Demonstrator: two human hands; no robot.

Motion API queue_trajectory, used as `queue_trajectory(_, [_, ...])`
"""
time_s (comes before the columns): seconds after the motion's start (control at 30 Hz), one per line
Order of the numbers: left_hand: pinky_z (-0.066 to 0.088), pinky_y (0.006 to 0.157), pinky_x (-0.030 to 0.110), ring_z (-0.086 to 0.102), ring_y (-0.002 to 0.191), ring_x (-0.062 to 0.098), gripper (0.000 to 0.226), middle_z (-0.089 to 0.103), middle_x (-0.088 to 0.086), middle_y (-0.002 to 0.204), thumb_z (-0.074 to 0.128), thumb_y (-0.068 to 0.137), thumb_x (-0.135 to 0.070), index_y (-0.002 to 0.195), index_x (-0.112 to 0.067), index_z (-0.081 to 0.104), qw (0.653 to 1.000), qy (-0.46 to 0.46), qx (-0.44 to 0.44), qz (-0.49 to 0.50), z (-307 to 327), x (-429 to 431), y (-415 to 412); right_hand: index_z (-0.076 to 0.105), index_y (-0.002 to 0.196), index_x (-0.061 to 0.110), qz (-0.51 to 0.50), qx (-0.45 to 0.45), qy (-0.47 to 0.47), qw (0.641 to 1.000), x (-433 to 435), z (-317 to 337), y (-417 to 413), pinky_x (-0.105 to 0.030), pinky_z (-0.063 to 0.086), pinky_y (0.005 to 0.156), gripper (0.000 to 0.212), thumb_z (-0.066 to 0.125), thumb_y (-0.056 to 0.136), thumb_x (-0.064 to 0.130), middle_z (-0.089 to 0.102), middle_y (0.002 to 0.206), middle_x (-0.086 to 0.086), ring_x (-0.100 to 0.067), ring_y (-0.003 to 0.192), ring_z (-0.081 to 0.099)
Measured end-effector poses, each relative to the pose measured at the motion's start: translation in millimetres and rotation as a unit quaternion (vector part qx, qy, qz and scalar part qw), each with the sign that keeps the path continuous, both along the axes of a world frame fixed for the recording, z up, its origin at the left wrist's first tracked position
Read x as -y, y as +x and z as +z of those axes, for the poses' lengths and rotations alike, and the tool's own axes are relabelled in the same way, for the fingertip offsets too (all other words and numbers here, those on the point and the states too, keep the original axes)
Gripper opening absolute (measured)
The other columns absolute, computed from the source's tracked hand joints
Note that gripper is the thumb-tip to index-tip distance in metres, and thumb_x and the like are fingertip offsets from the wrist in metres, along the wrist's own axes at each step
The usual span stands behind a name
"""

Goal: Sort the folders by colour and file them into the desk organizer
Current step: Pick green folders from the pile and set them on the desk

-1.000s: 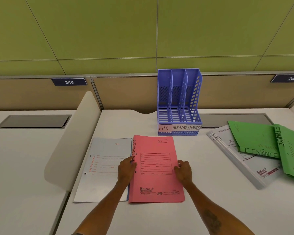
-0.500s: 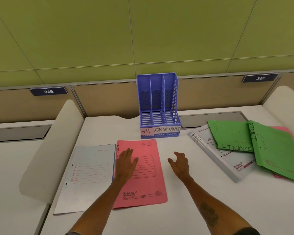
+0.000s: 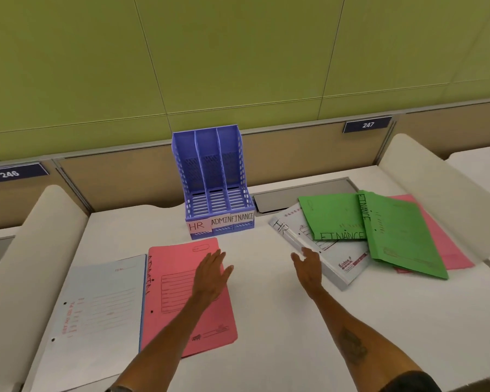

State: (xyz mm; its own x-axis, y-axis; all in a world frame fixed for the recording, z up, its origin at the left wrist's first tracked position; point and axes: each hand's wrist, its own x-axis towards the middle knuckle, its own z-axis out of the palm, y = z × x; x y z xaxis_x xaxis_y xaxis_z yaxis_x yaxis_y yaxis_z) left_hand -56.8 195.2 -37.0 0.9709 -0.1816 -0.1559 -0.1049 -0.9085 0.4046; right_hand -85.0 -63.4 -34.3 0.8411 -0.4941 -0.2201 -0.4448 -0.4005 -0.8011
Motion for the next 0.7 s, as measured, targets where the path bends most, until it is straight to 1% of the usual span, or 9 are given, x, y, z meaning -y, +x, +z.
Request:
queue_trajectory(0.17, [0.015,0.124,0.038,0.018,0.151,0.018,0.055,0.028,-0.002,0.16,0.038,0.102,-0.046,0.151,-0.021,0.034,1.0,-0.005,-0.005,-0.026,-2.7,32.0,2.6,0.052,0.135,-0.002,-0.122,0.013,0.052,0.991,46.6,0.1,-3.8,-0.047,0.04,0.107,0.041,0.05,0.1,0.02,0.052,0.133,-0.02,-0.034,0.124,0.049])
queue_trajectory(0.23, [0.016,0.124,0.037,0.019,0.151,0.017,0.054,0.029,-0.003,0.16,0.038,0.102,-0.046,0.15,-0.021,0.036,0.999,-0.005,-0.009,-0.036,-3.9,44.1,2.9,0.059,0.114,0.004,-0.176,0.02,0.075,0.981,68.2,-1.5,-3.8,-0.038,0.042,0.095,0.022,0.048,0.098,0.015,0.056,0.112,-0.018,-0.029,0.107,0.053])
queue_trajectory(0.27, [0.017,0.124,0.037,0.02,0.151,0.017,0.053,0.03,-0.003,0.159,0.038,0.102,-0.045,0.15,-0.021,0.037,0.999,-0.006,-0.011,-0.039,-4.7,49.6,2.9,0.054,0.101,0.011,-0.199,0.02,0.085,0.976,78.5,-2.0,-4.4,-0.033,0.039,0.086,0.009,0.046,0.097,0.013,0.052,0.102,-0.015,-0.023,0.097,0.05])
queue_trajectory(0.3, [0.017,0.124,0.038,0.02,0.15,0.017,0.052,0.031,-0.003,0.159,0.039,0.102,-0.045,0.149,-0.022,0.038,0.999,-0.008,-0.013,-0.041,-5.6,54.7,2.8,0.048,0.097,0.015,-0.222,0.025,0.097,0.97,88.4,-2.1,-4.8,-0.032,0.037,0.08,0.004,0.045,0.096,0.012,0.048,0.097,-0.012,-0.02,0.09,0.046])
queue_trajectory(0.43, [0.018,0.124,0.038,0.021,0.15,0.016,0.051,0.032,-0.004,0.158,0.039,0.102,-0.045,0.148,-0.022,0.039,0.999,-0.017,-0.022,-0.042,-9.1,71.2,3.1,0.052,0.095,0.007,-0.335,0.05,0.163,0.927,127.6,-8.0,-12.0,-0.038,0.05,0.07,0.018,0.036,0.1,0.014,0.058,0.092,-0.016,-0.026,0.077,0.058])
queue_trajectory(0.53, [0.018,0.123,0.038,0.022,0.149,0.016,0.05,0.033,-0.004,0.158,0.04,0.102,-0.045,0.147,-0.022,0.04,0.999,-0.02,-0.026,-0.042,-11.7,80.9,5.0,0.056,0.109,0.002,-0.395,0.053,0.207,0.893,153.6,-10.3,-17.5,-0.029,0.043,0.052,0.025,0.036,0.101,0.013,0.06,0.096,-0.018,-0.022,0.068,0.056])
queue_trajectory(0.6, [0.02,0.123,0.037,0.025,0.148,0.015,0.05,0.035,-0.004,0.157,0.041,0.102,-0.044,0.146,-0.022,0.041,0.999,-0.017,-0.027,-0.04,-13.4,85.9,6.7,0.055,0.123,-0.005,-0.402,0.05,0.238,0.883,170.2,-12.7,-19.7,-0.026,0.039,0.053,0.034,0.037,0.1,0.012,0.062,0.114,-0.028,-0.023,0.07,0.053])
queue_trajectory(0.63, [0.02,0.123,0.036,0.025,0.148,0.015,0.05,0.035,-0.004,0.156,0.041,0.102,-0.044,0.146,-0.022,0.042,0.999,-0.018,-0.027,-0.038,-14.3,88.1,7.5,0.051,0.129,-0.008,-0.386,0.049,0.252,0.886,177.4,-12.7,-20.0,-0.027,0.038,0.055,0.038,0.036,0.1,0.012,0.057,0.127,-0.031,-0.025,0.068,0.05])
queue_trajectory(0.7, [0.021,0.123,0.036,0.026,0.147,0.015,0.049,0.036,-0.004,0.156,0.041,0.102,-0.044,0.146,-0.022,0.042,0.999,-0.02,-0.029,-0.033,-15.7,91.7,9.1,0.04,0.141,-0.008,-0.346,0.042,0.293,0.89,189.8,-11.0,-21.0,-0.036,0.043,0.066,0.044,0.033,0.102,0.012,0.044,0.144,-0.031,-0.035,0.074,0.048])
